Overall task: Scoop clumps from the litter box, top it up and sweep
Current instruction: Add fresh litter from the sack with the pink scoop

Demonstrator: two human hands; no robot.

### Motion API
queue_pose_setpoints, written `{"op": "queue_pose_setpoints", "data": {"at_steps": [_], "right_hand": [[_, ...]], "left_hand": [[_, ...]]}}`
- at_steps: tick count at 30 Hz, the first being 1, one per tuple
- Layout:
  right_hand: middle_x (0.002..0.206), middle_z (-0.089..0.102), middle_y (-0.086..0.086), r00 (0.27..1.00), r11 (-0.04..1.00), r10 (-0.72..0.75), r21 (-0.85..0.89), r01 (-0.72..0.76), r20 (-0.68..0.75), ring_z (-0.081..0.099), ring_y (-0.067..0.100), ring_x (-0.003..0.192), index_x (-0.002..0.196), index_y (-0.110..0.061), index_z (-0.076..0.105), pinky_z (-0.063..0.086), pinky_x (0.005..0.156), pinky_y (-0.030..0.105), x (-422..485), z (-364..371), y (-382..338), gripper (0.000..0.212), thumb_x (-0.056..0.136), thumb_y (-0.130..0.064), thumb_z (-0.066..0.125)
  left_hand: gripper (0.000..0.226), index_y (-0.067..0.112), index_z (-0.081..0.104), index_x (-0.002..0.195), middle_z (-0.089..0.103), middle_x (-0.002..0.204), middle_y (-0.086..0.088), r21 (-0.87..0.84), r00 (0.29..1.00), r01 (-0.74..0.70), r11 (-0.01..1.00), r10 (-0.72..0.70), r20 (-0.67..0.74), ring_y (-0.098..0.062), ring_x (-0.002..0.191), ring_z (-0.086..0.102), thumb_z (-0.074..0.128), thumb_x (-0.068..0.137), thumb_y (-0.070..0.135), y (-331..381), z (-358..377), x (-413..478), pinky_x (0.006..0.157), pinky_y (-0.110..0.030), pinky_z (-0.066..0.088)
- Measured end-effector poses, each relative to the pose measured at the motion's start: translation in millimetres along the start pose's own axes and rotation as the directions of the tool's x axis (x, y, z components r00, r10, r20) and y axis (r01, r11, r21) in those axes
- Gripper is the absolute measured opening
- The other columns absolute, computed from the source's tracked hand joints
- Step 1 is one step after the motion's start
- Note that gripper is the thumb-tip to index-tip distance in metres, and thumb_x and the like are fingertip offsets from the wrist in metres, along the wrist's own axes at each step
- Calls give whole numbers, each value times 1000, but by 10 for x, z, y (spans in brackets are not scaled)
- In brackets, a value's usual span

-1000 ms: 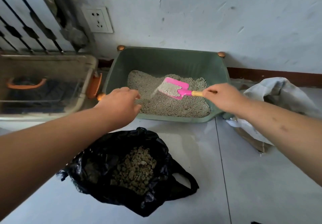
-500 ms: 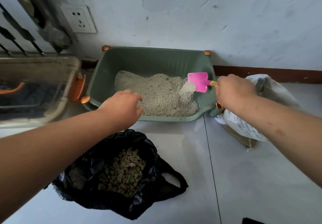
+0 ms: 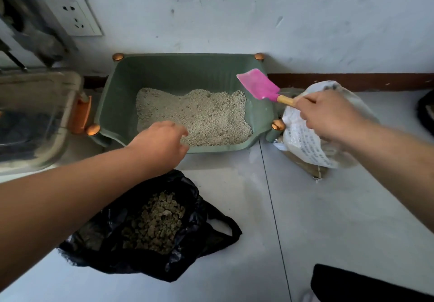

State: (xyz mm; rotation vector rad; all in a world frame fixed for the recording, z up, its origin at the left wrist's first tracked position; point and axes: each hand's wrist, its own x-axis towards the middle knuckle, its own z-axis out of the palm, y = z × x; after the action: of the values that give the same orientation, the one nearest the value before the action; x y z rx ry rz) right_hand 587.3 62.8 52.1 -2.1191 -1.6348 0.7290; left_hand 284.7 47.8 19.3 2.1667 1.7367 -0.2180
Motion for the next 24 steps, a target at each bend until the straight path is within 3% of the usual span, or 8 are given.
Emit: {"op": "queue_pose_setpoints", "data": {"at_steps": [2,4,8,12,15,19,21,24], "right_hand": [[59,44,1,998,966,63,251,-68,27,34,13,44,78,-11,62,25,44,25,-190,-97,110,27,94,-28,49],[61,44,1,993,926,114,357,-120,36,32,11,44,84,-7,64,24,43,23,-372,-209,225,25,94,-27,52],[59,43,1,985,892,167,419,-171,45,29,10,41,74,-12,62,22,40,21,-669,-452,531,27,95,-28,54],[55,41,1,969,876,247,423,-229,15,27,11,42,76,-6,66,20,43,20,-930,-769,850,27,93,-25,55],[51,43,0,939,870,344,375,-322,7,28,13,44,76,-7,67,21,46,22,-1017,-987,1019,25,92,-22,56],[62,53,12,904,895,427,165,-416,-36,39,23,53,79,-1,68,30,49,30,-779,-953,1209,29,87,-27,57],[64,52,12,912,913,406,70,-402,-57,41,24,52,75,0,63,33,50,28,-574,-815,1238,32,86,-29,56],[77,57,10,946,938,322,-124,-325,-44,50,25,64,80,-12,63,31,49,25,-140,-545,1262,21,86,-31,55]], "left_hand": [[44,21,49,143,49,145,-5,15,1000,-18,1000,17,9,-24,138,41,47,101,33,96,18,13,112,-45,39],[45,22,48,143,49,146,-4,30,999,-53,998,52,11,-24,139,41,48,101,35,196,51,24,113,-45,38],[45,23,45,145,48,147,-1,49,992,-125,991,124,21,-22,139,39,49,101,36,451,90,52,115,-39,33],[45,25,45,144,48,145,2,61,982,-191,980,191,3,-20,138,40,47,101,39,782,98,87,114,-39,35],[45,27,45,145,48,144,4,60,976,-216,974,217,-2,-18,138,40,47,101,40,961,112,95,114,-37,33],[46,27,45,144,49,143,4,82,969,-246,966,247,5,-17,135,42,47,101,41,1136,121,122,112,-35,35],[46,26,46,144,49,142,4,84,966,-256,963,257,3,-17,135,42,48,101,41,1215,111,144,111,-34,35],[45,27,46,144,49,143,4,84,967,-254,964,255,2,-17,135,42,47,101,41,1279,91,150,111,-33,34]]}}
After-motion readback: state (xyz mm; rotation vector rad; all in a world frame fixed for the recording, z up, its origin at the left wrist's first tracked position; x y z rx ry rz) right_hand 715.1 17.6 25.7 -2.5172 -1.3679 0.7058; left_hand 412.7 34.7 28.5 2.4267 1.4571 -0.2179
